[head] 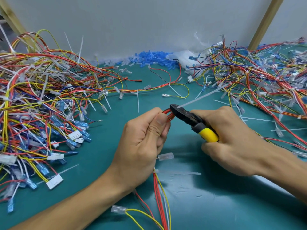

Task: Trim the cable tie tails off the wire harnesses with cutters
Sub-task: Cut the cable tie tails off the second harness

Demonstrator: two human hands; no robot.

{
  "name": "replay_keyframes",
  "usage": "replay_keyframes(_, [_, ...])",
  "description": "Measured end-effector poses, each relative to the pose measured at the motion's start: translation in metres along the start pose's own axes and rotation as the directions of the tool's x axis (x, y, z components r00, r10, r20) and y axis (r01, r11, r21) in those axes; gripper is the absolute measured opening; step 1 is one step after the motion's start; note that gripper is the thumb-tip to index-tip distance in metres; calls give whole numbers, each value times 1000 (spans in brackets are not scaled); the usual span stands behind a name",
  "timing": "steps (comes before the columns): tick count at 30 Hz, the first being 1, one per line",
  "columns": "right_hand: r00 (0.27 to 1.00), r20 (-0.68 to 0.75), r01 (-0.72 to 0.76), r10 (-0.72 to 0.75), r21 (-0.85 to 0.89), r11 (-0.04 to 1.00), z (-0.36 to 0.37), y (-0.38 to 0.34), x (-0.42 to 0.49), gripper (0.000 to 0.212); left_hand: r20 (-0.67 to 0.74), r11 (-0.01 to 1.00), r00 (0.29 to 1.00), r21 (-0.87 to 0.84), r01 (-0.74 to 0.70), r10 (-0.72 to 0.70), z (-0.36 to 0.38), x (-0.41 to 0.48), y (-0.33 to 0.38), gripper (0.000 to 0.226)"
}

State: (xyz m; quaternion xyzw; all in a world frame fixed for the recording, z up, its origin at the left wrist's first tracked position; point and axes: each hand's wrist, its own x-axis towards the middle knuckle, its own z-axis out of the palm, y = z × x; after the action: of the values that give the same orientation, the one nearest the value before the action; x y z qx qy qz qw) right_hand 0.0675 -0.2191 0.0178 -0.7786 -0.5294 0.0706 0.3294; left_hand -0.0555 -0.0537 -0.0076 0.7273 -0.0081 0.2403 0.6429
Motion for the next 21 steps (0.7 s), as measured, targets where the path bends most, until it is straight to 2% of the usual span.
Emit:
replay_keyframes(13, [995,-35,86,-93,-167,982,-6,6,6,15,-1,995,999,-86,43,-44,-2,-1,0,40])
replay_keyframes(21, [999,-24,20,-24,-175,984,0,10,5,14,-6,990,993,-73,119,-119,0,-1,-4,44])
